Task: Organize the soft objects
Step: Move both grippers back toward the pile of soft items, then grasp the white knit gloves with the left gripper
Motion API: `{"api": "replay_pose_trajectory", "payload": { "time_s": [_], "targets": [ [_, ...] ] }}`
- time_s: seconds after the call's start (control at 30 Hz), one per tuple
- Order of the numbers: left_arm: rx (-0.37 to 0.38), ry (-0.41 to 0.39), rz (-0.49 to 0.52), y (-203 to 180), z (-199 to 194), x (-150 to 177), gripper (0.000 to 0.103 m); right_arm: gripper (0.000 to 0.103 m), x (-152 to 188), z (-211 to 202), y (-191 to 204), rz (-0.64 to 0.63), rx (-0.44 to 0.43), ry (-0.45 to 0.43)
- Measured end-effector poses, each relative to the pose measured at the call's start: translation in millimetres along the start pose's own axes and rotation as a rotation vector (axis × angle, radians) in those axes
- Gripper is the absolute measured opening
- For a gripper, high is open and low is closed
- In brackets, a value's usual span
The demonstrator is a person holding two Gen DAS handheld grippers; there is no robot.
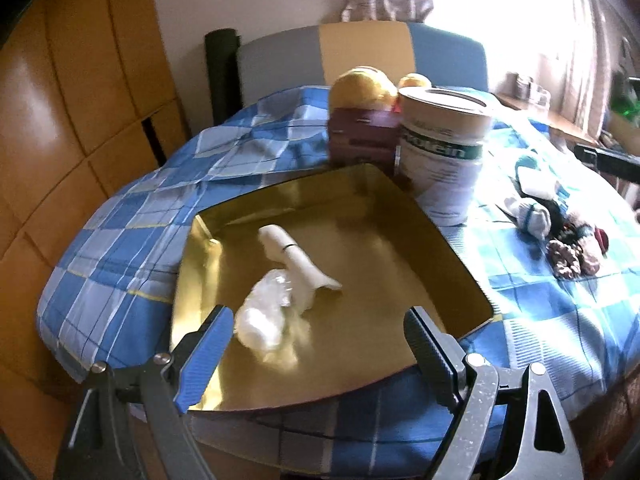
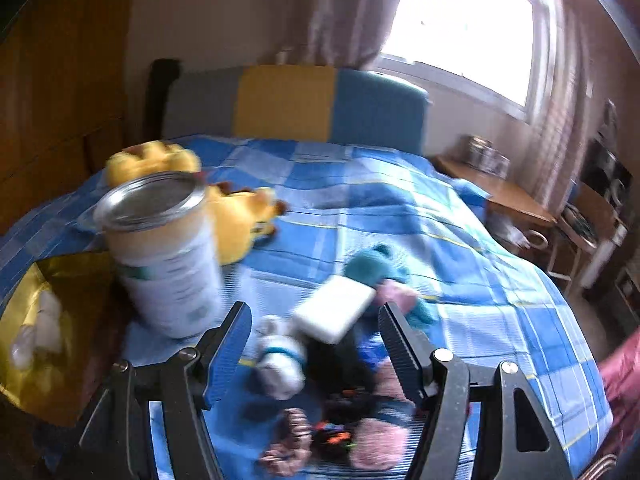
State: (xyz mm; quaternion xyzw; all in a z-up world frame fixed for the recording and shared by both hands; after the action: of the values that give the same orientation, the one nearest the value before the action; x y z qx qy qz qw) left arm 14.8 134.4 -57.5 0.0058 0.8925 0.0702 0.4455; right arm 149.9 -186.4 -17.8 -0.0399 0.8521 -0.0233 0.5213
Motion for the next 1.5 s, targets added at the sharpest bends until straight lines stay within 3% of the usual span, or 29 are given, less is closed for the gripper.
{"api": "replay_pose_trajectory", "payload": {
  "time_s": [0.27,0.43,0.87,1.33,1.5],
  "targets": [
    [0.071,0.013,0.069,-42,6,-9,0.088,0.067,24,24,-97,0.171,0.192,0.028],
    [0.166,0.019,0.103,-81,10,-20,0.088,0.067,36,25,-131,0.364,0.211,0.066],
    [0.328,0.091,0.141,-174,45,-46,0.085,0.067,52,30,-144,0.513,0.171,0.113],
    [0.411,0.143,0.131,-255,100,-62,0.085,0.067,53,33,-142,0.551,0.128,0.123],
    [0.406,0.135,0.141,-279,120,-71,0.085,0.067,53,34,-141,0.563,0.112,0.124]
  ]
}}
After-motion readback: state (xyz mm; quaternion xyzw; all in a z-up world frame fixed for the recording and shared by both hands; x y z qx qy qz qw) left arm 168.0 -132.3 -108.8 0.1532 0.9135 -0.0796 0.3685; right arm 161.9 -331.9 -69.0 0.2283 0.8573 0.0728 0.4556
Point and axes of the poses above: each gripper's, at about its wrist camera, not at the fingertips, and z roughly the way its jaws point, y to its left, x to its underside, the point moved 9 cm from there along z, roughly the way its jaws point, and after that the axes turned 8 degrees about -y, right-handed, at the moved point
